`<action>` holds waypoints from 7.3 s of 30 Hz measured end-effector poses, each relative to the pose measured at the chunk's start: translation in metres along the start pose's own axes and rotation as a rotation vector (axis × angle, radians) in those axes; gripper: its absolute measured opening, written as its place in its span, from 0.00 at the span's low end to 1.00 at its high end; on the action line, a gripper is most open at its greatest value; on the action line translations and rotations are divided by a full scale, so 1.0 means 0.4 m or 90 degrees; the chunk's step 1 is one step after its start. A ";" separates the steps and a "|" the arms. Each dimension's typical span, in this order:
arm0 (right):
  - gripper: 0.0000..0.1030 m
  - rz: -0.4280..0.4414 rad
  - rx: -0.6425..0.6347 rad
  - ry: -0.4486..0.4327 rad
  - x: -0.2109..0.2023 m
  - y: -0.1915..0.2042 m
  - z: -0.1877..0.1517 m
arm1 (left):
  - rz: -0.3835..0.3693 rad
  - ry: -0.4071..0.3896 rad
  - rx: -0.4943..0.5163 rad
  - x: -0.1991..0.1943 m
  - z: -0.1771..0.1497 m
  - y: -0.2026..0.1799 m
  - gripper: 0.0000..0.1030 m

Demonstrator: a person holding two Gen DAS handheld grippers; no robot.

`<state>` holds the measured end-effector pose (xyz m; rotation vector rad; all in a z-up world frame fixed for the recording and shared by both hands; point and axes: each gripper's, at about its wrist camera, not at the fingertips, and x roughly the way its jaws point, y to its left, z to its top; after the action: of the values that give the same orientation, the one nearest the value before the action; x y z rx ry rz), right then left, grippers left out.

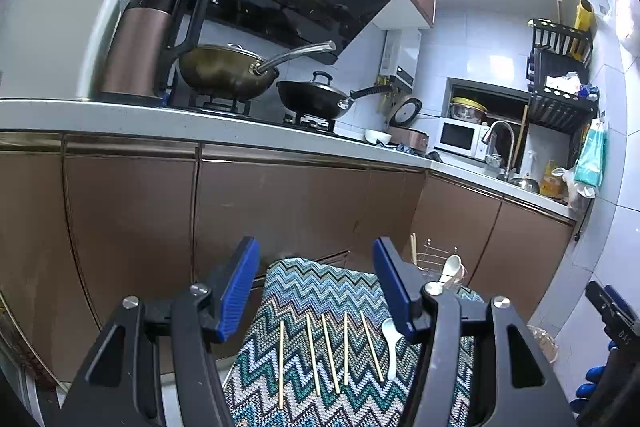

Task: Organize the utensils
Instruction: 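Withdraw both open tools from the holder back over the utensils, then grasp a third white spoon with the right tool while the left tool grasps a chopstick, then lower the spoon into the wire holder with the right tool while the left tool drops the chopstick in, then withdraw both open tools from the holder back over the chopsticks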

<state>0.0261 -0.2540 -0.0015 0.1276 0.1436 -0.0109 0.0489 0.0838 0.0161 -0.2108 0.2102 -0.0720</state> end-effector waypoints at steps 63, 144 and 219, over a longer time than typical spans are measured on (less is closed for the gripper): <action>0.07 0.258 0.062 0.530 0.924 0.053 -0.404 | -0.011 0.699 -0.050 1.003 -0.413 -0.022 0.05; 0.19 -0.019 -0.048 0.020 0.845 -0.112 -0.091 | -0.096 -0.015 -0.011 1.009 -0.071 -0.557 0.09; 0.79 0.034 -0.008 0.071 0.066 0.005 -0.065 | -0.021 0.111 -0.028 0.123 -0.044 -0.019 0.60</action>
<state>0.0483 -0.2487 -0.0307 0.1195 0.2514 0.0506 0.0927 0.0684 -0.0088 -0.2517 0.3821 -0.1194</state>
